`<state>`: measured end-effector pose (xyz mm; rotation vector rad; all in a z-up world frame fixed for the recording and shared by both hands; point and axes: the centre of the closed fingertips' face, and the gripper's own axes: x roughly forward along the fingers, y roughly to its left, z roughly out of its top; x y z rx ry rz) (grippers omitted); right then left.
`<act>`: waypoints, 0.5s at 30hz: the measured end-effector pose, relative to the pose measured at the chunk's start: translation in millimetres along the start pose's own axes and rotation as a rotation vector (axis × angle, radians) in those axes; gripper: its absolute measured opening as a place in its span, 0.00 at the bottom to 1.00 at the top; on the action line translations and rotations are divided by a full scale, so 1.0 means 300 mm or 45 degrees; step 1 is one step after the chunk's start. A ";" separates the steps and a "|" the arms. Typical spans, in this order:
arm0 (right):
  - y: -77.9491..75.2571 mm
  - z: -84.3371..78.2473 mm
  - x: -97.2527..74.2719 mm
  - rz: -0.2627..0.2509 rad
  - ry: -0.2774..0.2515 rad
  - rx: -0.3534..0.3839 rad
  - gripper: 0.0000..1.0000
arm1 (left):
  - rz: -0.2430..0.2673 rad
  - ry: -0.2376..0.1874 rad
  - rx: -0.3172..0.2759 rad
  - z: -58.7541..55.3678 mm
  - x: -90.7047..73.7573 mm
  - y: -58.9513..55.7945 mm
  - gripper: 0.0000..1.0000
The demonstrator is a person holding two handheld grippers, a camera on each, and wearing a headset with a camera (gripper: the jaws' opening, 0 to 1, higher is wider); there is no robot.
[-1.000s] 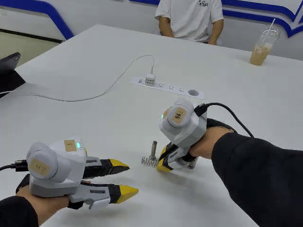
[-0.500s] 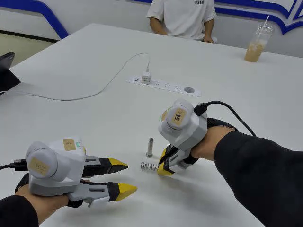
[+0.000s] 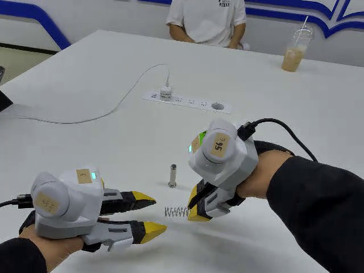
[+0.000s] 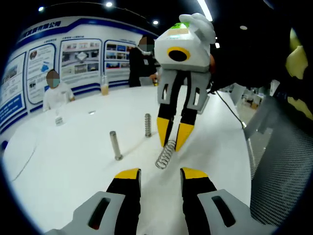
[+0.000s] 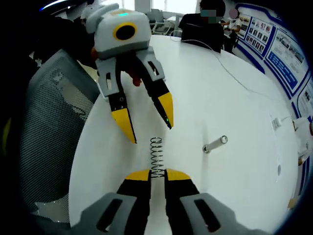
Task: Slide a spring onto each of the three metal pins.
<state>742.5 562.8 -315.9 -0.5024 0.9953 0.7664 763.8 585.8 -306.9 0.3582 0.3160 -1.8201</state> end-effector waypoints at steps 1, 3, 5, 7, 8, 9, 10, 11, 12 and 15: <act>0.007 0.002 -0.002 0.002 0.000 -0.007 0.12 | -0.009 -0.002 0.003 0.002 0.003 -0.007 0.33; 0.017 0.005 -0.006 0.005 -0.001 -0.016 0.12 | -0.032 -0.008 0.007 0.007 0.006 -0.019 0.31; 0.025 0.008 -0.008 0.008 -0.004 -0.021 0.12 | -0.046 -0.009 0.015 0.009 0.008 -0.029 0.30; 0.038 0.010 -0.010 0.016 -0.004 -0.031 0.12 | -0.059 -0.015 0.023 0.014 0.011 -0.039 0.27; 0.044 0.012 -0.011 0.018 -0.006 -0.036 0.12 | -0.068 -0.019 0.027 0.016 0.011 -0.044 0.26; 0.047 0.014 -0.012 0.018 -0.006 -0.041 0.12 | -0.073 -0.020 0.031 0.017 0.012 -0.047 0.25; 0.050 0.015 -0.013 0.018 -0.006 -0.044 0.12 | -0.078 -0.020 0.036 0.017 0.013 -0.049 0.24; 0.053 0.017 -0.015 0.019 -0.008 -0.049 0.12 | -0.084 -0.019 0.037 0.016 0.014 -0.052 0.24; 0.053 0.017 -0.016 0.019 -0.010 -0.050 0.12 | -0.088 -0.018 0.038 0.016 0.015 -0.055 0.23; 0.055 0.017 -0.017 0.018 -0.010 -0.056 0.12 | -0.104 -0.019 0.049 0.017 0.017 -0.067 0.20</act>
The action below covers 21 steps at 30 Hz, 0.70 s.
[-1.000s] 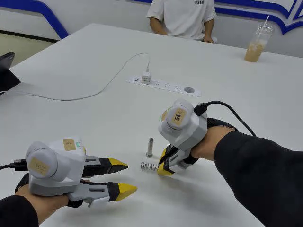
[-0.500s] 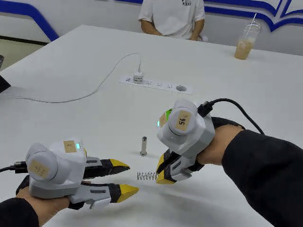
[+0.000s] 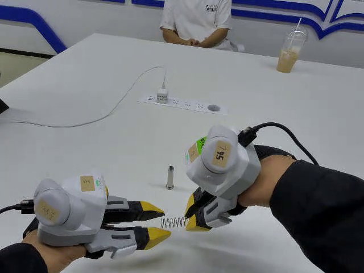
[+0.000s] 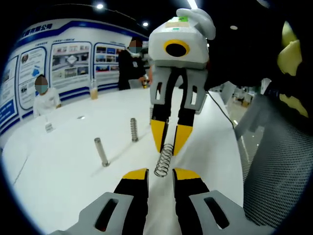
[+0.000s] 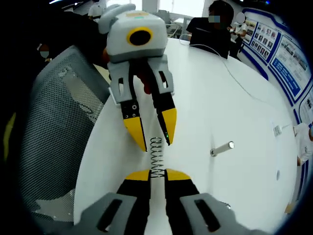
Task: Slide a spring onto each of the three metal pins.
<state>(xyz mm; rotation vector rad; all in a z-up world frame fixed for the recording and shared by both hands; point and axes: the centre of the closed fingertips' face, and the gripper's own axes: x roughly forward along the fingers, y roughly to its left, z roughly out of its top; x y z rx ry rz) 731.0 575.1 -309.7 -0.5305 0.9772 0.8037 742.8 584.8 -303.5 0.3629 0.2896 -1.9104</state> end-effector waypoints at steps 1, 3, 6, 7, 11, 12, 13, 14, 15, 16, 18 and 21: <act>0.001 0.001 -0.001 -0.002 -0.002 -0.003 0.12 | -0.005 0.000 0.003 0.001 0.001 -0.004 0.19; 0.004 0.002 -0.001 0.000 -0.006 -0.004 0.12 | -0.010 -0.002 0.008 0.003 0.003 -0.009 0.18; 0.011 0.004 0.000 0.006 -0.011 -0.008 0.12 | -0.017 0.000 0.014 0.004 0.005 -0.013 0.17; 0.013 0.004 0.001 0.008 -0.011 -0.012 0.12 | -0.019 -0.001 0.015 0.004 0.005 -0.014 0.17; 0.014 0.001 0.001 0.004 -0.014 -0.022 0.12 | -0.031 0.004 0.029 0.003 0.007 -0.019 0.13; 0.015 0.001 0.000 0.006 -0.016 -0.023 0.12 | -0.032 0.007 0.030 0.001 0.007 -0.020 0.13; 0.016 0.000 -0.001 0.008 -0.017 -0.025 0.12 | -0.035 0.008 0.032 0.002 0.009 -0.023 0.13; 0.017 -0.001 -0.002 0.008 -0.016 -0.030 0.12 | -0.038 0.007 0.033 0.003 0.010 -0.025 0.13; 0.018 -0.002 -0.002 0.008 -0.015 -0.034 0.12 | -0.040 0.007 0.034 0.004 0.010 -0.026 0.12; 0.019 -0.004 -0.003 0.009 -0.015 -0.037 0.12 | -0.047 0.005 0.033 0.006 0.010 -0.029 0.12; 0.019 -0.007 -0.004 0.008 -0.018 -0.039 0.12 | -0.054 0.002 0.037 0.007 0.010 -0.032 0.11; 0.024 -0.009 -0.004 0.012 -0.030 -0.026 0.12 | -0.065 0.002 0.037 0.007 0.011 -0.038 0.11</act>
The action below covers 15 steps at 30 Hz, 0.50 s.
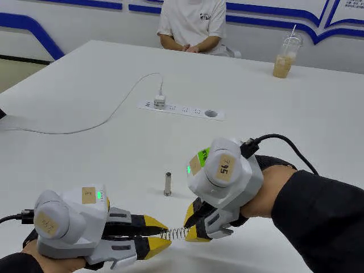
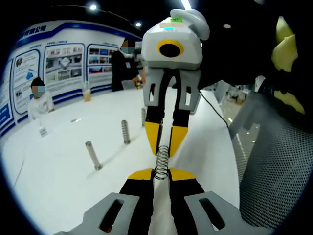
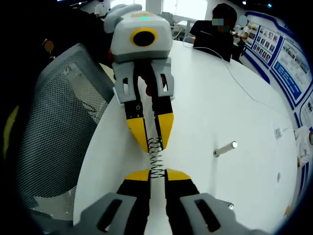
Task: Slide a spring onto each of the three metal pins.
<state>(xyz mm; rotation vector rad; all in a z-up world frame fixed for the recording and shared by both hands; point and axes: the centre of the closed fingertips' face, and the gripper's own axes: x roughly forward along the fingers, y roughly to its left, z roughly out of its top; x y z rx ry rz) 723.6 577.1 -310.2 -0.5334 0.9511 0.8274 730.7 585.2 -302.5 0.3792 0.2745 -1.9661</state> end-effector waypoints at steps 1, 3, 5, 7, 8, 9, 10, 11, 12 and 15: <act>0.001 0.000 0.000 0.000 -0.001 0.000 0.12 | -0.001 0.001 0.000 0.000 0.000 -0.001 0.11; 0.004 -0.002 0.003 0.002 -0.002 0.003 0.12 | -0.008 0.002 -0.003 0.000 0.002 -0.006 0.11; 0.007 -0.004 0.004 0.003 -0.003 0.007 0.12 | -0.016 0.000 -0.004 0.001 0.003 -0.011 0.11; 0.009 -0.007 0.004 0.005 -0.004 0.015 0.12 | -0.023 -0.007 -0.004 0.005 0.004 -0.015 0.10; 0.010 -0.008 0.005 0.007 -0.005 0.016 0.13 | -0.027 -0.009 -0.006 0.006 0.004 -0.017 0.10; 0.011 -0.010 0.006 0.009 -0.005 0.020 0.13 | -0.029 -0.012 -0.006 0.007 0.004 -0.018 0.10; 0.013 -0.014 0.009 0.011 -0.002 0.022 0.13 | -0.030 -0.017 -0.008 0.009 0.004 -0.018 0.10; 0.013 -0.018 0.012 0.012 0.001 0.025 0.14 | -0.033 -0.020 -0.010 0.011 0.004 -0.019 0.10; 0.014 -0.024 0.016 0.014 0.005 0.029 0.15 | -0.037 -0.027 -0.011 0.015 0.004 -0.020 0.10; 0.018 -0.029 0.021 0.022 0.003 0.035 0.15 | -0.044 -0.032 -0.012 0.018 0.005 -0.024 0.10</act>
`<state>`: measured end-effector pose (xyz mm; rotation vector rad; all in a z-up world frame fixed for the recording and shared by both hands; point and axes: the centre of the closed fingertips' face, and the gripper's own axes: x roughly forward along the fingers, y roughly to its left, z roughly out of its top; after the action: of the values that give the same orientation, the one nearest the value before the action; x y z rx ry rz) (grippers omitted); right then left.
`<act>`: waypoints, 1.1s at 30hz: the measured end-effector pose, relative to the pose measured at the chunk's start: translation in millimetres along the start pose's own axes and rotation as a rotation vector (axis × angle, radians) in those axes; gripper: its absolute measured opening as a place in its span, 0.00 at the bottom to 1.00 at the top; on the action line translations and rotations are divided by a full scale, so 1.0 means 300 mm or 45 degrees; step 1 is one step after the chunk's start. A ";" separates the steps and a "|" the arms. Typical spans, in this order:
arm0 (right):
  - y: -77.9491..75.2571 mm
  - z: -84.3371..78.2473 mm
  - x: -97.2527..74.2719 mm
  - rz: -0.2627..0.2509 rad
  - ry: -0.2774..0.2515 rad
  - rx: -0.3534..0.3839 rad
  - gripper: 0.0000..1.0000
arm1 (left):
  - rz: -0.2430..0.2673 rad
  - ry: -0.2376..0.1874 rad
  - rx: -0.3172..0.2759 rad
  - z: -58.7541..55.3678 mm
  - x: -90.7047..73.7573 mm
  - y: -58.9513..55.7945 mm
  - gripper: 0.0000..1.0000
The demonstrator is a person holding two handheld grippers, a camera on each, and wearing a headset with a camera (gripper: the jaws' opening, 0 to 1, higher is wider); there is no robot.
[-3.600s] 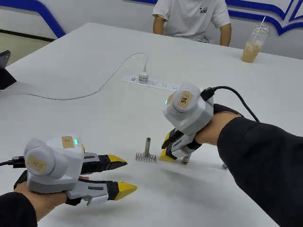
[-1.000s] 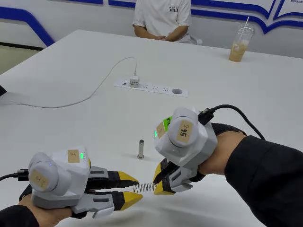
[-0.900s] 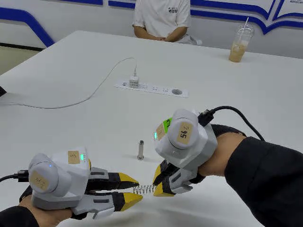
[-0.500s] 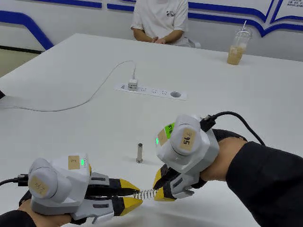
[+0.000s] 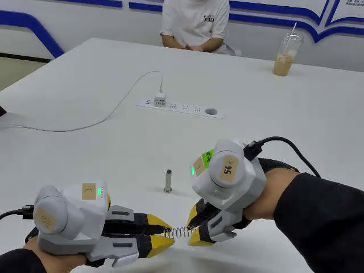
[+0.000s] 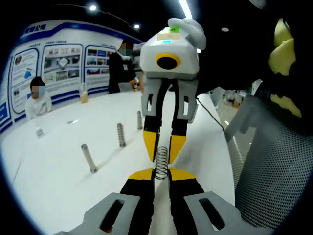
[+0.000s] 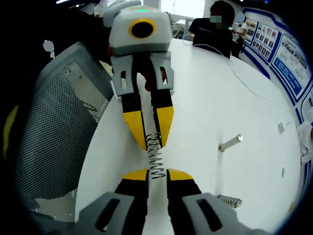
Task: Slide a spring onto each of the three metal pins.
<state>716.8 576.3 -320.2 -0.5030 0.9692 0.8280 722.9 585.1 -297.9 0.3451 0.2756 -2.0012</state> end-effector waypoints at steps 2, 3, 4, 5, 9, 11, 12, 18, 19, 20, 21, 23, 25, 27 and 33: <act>0.001 0.000 0.000 0.000 -0.005 -0.001 0.14 | -0.004 -0.001 -0.002 0.001 0.000 -0.002 0.10; 0.002 0.001 -0.001 0.001 -0.009 -0.004 0.14 | -0.003 0.000 -0.002 0.000 0.000 -0.002 0.10; 0.002 0.002 -0.002 0.000 -0.012 -0.007 0.13 | -0.002 0.001 -0.002 -0.001 0.000 -0.001 0.10; 0.001 0.002 -0.004 -0.001 -0.015 -0.006 0.13 | -0.001 -0.001 -0.004 -0.001 0.000 -0.001 0.10; -0.002 0.012 -0.017 -0.008 -0.028 -0.007 0.13 | 0.004 0.004 -0.009 -0.007 0.002 0.005 0.10; -0.006 0.024 -0.029 -0.016 -0.038 -0.011 0.12 | 0.008 0.006 -0.010 -0.009 0.002 0.008 0.10; -0.007 0.032 -0.035 -0.018 -0.047 -0.010 0.12 | 0.008 0.009 -0.012 -0.012 0.002 0.009 0.10; -0.013 0.066 -0.053 -0.024 -0.093 0.003 0.13 | 0.015 0.012 -0.026 -0.019 0.002 0.011 0.10; -0.012 0.068 -0.053 -0.025 -0.094 0.002 0.13 | 0.015 0.011 -0.028 -0.019 0.002 0.011 0.10; -0.011 0.074 -0.055 -0.027 -0.096 -0.004 0.13 | 0.016 0.011 -0.030 -0.019 0.001 0.011 0.10; -0.010 0.077 -0.057 -0.027 -0.098 -0.006 0.13 | 0.016 0.012 -0.030 -0.020 0.001 0.010 0.10; -0.007 0.092 -0.063 -0.023 -0.115 0.000 0.13 | 0.018 0.015 -0.029 -0.022 0.000 0.011 0.10; -0.006 0.102 -0.066 -0.023 -0.126 0.000 0.12 | 0.019 0.015 -0.031 -0.022 0.000 0.012 0.10; -0.005 0.108 -0.066 -0.023 -0.127 -0.005 0.12 | 0.021 0.015 -0.030 -0.022 0.000 0.012 0.10; 0.001 0.129 -0.070 -0.018 -0.137 -0.015 0.12 | 0.022 0.016 -0.031 -0.023 0.001 0.012 0.11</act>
<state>730.1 595.6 -283.0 -0.4704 0.8615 0.8399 726.8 585.6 -304.7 0.3434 0.3037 -1.9778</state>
